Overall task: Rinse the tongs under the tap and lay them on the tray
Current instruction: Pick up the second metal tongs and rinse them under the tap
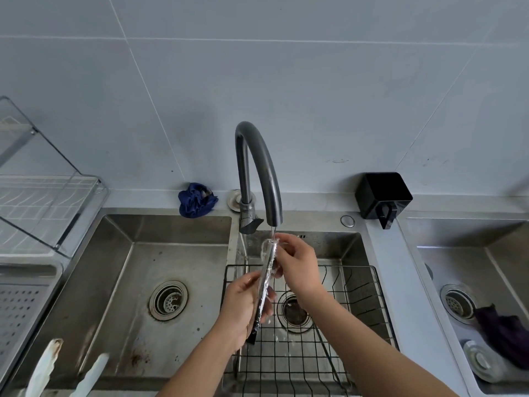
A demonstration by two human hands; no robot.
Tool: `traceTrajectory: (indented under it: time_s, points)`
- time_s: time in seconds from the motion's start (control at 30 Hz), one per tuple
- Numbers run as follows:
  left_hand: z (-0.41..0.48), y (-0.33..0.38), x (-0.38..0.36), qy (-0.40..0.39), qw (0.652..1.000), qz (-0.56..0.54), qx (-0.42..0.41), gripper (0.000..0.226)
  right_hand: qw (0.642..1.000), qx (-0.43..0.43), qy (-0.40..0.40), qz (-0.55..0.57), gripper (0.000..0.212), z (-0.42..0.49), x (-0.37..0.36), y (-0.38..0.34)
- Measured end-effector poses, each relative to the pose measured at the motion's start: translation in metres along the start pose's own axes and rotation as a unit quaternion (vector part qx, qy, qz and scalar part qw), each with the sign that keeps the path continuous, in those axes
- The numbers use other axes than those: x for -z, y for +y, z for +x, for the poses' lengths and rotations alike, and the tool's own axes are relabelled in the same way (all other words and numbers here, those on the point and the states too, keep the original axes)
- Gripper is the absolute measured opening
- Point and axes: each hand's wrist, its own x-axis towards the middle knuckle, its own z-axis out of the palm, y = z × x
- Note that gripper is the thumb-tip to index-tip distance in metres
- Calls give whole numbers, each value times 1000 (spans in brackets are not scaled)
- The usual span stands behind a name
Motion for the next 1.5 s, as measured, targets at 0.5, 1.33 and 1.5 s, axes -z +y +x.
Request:
traceTrajectory:
  time_s: [0.5,1.33,1.5]
  points:
    - [-14,2,0,52,997,7,-53,24,997,-53,-17,57,25,-3,-20,-13]
    - [-16,13,6,-40,992,-108,48,23,979,-45,-119,160,23,-7,-12,-8]
    - [-17,8,12,-93,982,-155,56,50,988,-27,-32,147,11,1,-2,-14]
